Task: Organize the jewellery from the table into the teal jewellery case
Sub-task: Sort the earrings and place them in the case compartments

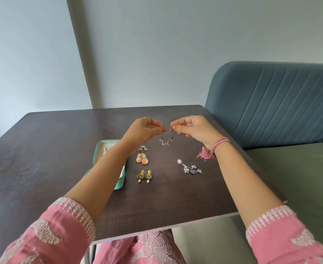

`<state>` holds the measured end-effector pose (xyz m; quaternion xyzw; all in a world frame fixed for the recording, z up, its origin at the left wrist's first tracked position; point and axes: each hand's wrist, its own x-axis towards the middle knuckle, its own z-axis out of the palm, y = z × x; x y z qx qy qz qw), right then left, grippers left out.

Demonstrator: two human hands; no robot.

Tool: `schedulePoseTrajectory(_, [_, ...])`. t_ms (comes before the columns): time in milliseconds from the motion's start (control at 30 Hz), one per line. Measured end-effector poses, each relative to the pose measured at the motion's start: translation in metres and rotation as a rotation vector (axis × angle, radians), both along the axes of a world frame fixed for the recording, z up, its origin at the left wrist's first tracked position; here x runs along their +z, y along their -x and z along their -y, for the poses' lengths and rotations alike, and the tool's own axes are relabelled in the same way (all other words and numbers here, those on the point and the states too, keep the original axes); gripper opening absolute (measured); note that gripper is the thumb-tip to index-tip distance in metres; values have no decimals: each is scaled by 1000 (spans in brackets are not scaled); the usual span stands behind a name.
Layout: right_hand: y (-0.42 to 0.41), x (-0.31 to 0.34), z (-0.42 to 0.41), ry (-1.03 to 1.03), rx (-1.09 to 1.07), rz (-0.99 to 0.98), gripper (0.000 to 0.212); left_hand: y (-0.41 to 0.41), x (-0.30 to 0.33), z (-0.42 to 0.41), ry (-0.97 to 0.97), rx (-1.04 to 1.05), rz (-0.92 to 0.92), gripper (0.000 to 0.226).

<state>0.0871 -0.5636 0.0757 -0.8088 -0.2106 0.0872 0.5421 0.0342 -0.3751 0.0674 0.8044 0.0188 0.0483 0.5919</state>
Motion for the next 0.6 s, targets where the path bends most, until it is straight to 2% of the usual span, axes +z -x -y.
schedulePoseTrajectory(367, [-38, -37, -18, 105, -30, 46, 18, -39, -18, -11, -406, 48, -35, 10])
schedulePoseTrajectory(600, [-46, -54, -22, 170, -36, 39, 14, -47, -29, -13, -529, 29, -56, 18])
